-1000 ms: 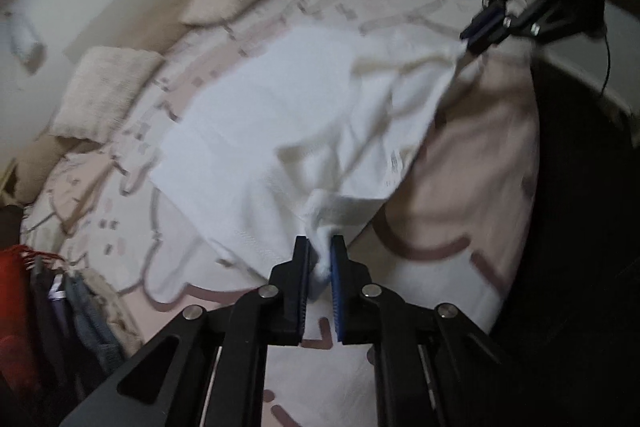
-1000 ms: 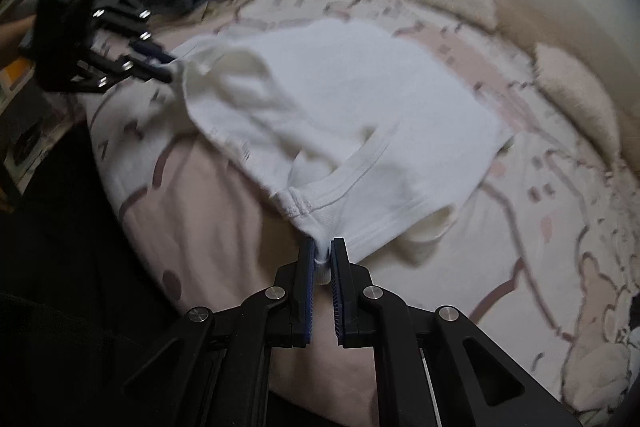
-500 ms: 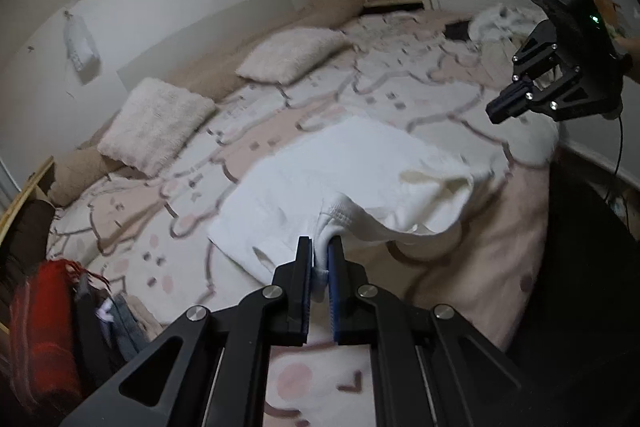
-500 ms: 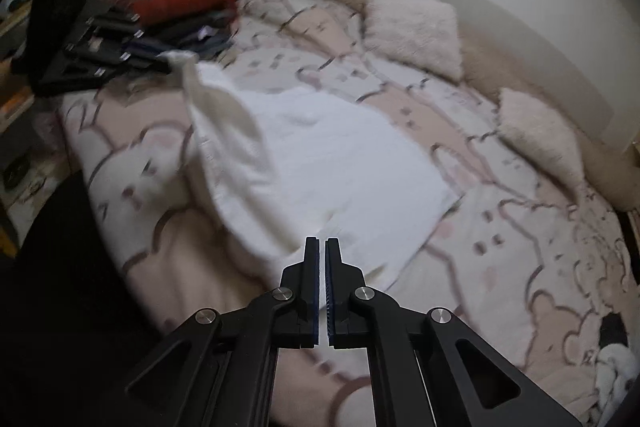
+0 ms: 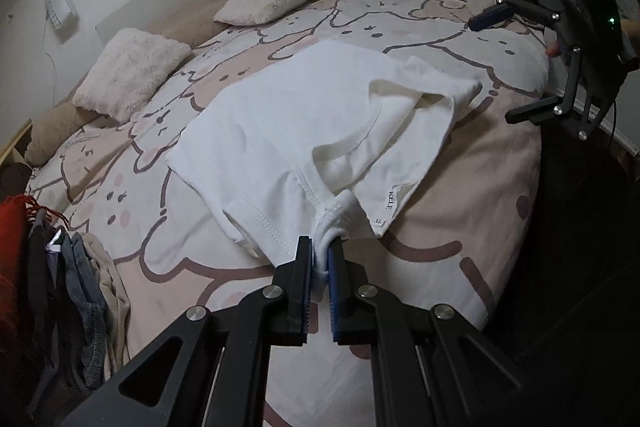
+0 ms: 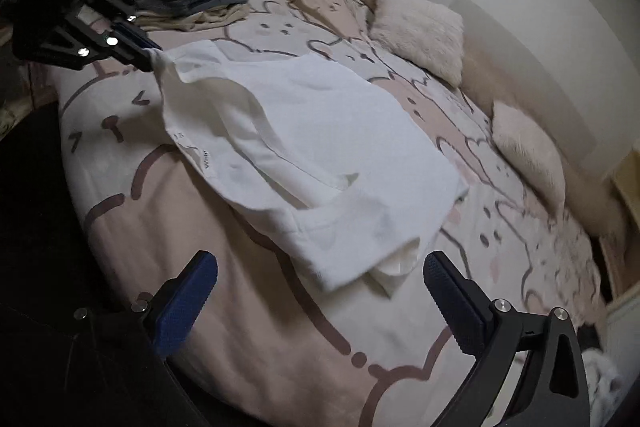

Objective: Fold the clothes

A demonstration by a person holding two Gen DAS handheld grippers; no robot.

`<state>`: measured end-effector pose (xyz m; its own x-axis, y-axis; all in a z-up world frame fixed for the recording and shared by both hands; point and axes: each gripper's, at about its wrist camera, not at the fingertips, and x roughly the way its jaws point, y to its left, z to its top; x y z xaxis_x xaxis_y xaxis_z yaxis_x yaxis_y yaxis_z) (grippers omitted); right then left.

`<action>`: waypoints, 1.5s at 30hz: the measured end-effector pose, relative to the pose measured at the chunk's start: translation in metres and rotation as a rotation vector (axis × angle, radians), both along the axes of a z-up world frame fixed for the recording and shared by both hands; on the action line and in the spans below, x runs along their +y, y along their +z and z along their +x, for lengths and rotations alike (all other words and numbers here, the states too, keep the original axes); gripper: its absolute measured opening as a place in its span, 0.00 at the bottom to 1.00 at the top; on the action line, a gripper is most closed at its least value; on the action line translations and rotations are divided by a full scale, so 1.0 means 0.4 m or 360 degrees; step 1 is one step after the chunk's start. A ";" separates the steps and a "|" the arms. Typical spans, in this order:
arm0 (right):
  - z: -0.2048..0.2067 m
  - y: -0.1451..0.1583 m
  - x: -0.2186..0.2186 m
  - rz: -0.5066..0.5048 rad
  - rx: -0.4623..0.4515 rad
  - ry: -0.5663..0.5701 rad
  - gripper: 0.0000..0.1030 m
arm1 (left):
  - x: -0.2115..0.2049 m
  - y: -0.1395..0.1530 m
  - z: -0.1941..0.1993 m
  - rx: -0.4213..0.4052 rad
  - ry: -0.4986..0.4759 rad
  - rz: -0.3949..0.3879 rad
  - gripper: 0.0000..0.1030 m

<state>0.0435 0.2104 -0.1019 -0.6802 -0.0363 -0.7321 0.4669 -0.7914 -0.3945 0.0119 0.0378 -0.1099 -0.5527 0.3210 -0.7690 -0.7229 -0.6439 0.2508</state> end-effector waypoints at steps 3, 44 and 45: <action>-0.016 -0.020 -0.022 0.0150 0.0031 0.0042 0.86 | -0.004 -0.003 0.000 0.0004 -0.0012 0.0012 0.07; -0.106 1.065 0.083 0.0026 0.1188 -0.0161 0.06 | -0.062 0.956 -0.062 0.1415 0.0506 0.0658 0.07; -0.100 1.061 0.081 0.0021 0.1172 -0.0148 0.06 | -0.066 0.958 -0.064 0.1427 0.0524 0.0655 0.07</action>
